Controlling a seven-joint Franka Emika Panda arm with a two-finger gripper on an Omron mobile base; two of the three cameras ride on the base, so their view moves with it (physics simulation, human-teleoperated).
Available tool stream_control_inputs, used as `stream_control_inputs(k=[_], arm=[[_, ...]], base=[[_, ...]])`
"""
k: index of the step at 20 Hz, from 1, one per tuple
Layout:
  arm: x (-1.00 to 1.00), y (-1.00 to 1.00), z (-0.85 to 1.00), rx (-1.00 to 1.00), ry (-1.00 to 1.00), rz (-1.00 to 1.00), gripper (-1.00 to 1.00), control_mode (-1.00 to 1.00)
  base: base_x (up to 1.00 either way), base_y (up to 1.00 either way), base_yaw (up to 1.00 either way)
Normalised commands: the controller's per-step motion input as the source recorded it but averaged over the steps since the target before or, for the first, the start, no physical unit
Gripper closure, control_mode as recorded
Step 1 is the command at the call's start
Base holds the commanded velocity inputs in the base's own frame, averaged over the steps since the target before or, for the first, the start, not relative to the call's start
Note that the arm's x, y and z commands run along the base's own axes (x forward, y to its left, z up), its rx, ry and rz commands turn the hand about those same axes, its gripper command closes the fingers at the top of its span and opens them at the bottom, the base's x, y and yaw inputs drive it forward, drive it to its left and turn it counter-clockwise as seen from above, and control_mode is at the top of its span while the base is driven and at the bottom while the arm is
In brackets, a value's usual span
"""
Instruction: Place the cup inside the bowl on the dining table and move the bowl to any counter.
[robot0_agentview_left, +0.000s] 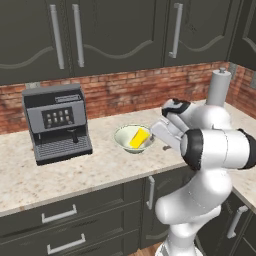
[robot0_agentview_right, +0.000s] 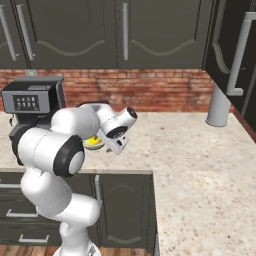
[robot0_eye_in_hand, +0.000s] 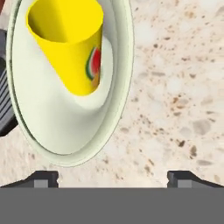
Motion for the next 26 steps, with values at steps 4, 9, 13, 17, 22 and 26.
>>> stream_control_inputs(k=[4, 9, 13, 17, 22, 26], arm=[[-0.67, 0.18, 0.12, -0.01, 0.0, 0.09, -1.0, -1.0], [-0.57, 0.25, 0.23, -0.05, 0.0, 0.07, -1.0, -1.0], [-0.41, 0.22, 0.3, -0.08, 0.0, 0.04, -1.0, -1.0], [-0.37, 0.03, 0.26, -0.07, 0.01, 0.0, -1.0, -1.0], [-0.41, 0.0, 0.25, -0.07, 0.0, 0.0, -1.0, -1.0], [-0.51, 0.0, 0.26, -0.05, 0.0, 0.0, -1.0, -1.0]], base=[[0.0, 0.0, 0.0], [0.0, 0.0, 0.0], [0.0, 0.0, 0.0], [0.0, 0.0, 0.0], [0.0, 0.0, 0.0], [0.0, 0.0, 0.0]])
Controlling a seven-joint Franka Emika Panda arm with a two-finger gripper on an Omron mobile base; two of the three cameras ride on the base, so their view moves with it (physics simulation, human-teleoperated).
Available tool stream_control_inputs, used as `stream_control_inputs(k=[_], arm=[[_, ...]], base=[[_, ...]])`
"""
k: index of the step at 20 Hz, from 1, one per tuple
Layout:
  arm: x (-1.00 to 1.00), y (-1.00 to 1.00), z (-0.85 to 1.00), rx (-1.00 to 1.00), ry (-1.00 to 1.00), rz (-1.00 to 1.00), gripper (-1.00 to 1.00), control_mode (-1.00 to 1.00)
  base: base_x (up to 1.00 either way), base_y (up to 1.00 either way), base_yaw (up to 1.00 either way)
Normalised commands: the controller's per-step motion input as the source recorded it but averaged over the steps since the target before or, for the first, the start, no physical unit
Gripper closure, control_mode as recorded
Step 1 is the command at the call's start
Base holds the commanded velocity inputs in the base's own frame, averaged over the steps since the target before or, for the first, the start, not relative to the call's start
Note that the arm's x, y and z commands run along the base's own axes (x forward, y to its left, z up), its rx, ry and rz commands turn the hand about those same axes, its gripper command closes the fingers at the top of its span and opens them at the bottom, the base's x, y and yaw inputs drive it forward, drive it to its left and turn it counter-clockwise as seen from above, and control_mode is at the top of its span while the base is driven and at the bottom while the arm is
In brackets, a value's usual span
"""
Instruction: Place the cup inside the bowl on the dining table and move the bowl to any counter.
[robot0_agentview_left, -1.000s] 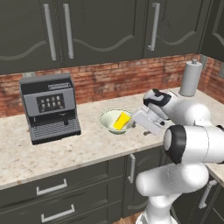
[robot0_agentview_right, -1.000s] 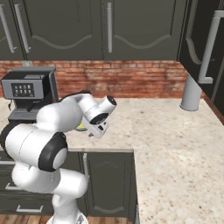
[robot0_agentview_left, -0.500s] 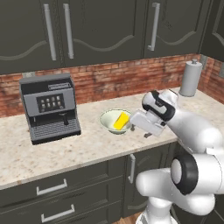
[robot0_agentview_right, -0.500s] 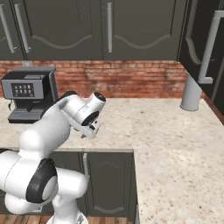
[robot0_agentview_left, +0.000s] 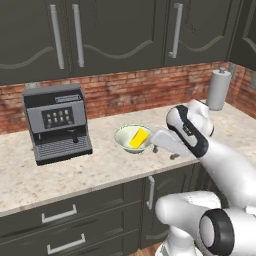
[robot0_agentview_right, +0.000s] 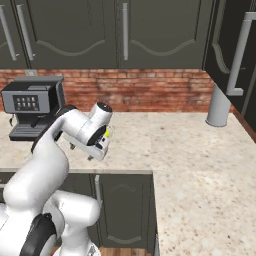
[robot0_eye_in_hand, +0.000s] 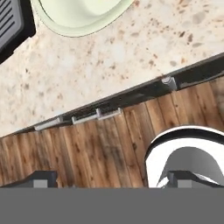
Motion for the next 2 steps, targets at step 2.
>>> stream_control_inputs(k=[2], arm=[[-0.55, 0.0, 0.3, -0.04, 0.0, 0.0, -1.0, -1.0]], base=[[0.0, 0.0, 0.0]])
